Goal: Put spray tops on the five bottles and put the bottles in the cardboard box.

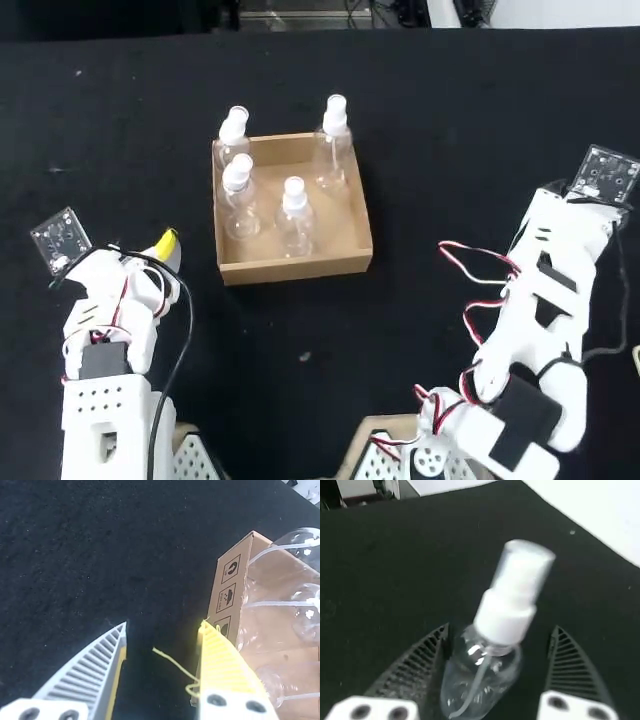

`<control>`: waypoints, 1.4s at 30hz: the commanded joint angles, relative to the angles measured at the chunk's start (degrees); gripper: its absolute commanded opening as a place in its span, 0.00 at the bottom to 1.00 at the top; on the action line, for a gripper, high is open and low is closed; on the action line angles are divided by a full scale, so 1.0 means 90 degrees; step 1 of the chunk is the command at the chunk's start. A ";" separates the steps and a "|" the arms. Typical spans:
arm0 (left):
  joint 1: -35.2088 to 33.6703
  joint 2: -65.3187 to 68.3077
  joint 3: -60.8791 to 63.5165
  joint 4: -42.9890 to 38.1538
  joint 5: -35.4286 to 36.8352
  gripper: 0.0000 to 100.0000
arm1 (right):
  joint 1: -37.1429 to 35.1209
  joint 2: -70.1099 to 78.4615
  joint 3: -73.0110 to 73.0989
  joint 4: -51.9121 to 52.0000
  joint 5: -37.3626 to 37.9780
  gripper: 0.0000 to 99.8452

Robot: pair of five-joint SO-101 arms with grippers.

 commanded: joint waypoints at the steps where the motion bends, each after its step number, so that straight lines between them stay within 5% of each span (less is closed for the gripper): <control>1: -0.0034 -0.0078 -0.0054 -0.0147 0.0010 0.21 | -0.0215 0.0171 -0.0317 0.0059 0.0020 0.36; 19: -0.0054 -0.0078 -0.0063 -0.0127 0.0010 0.21 | -0.0361 0.0405 -0.0298 -0.0322 0.0029 0.30; 29: -0.0063 -0.0078 -0.0073 -0.0117 0.0010 0.21 | -0.0332 0.0347 -0.0298 -0.0342 -0.0029 0.02; 36: -0.0063 -0.0078 -0.0073 -0.0127 0.0010 0.21 | -0.0332 -0.0034 -0.0288 -0.0254 -0.0039 0.01; 42: -0.0063 -0.0078 -0.0073 -0.0127 0.0010 0.21 | -0.0684 -0.2164 -0.0464 0.2217 -0.0596 0.01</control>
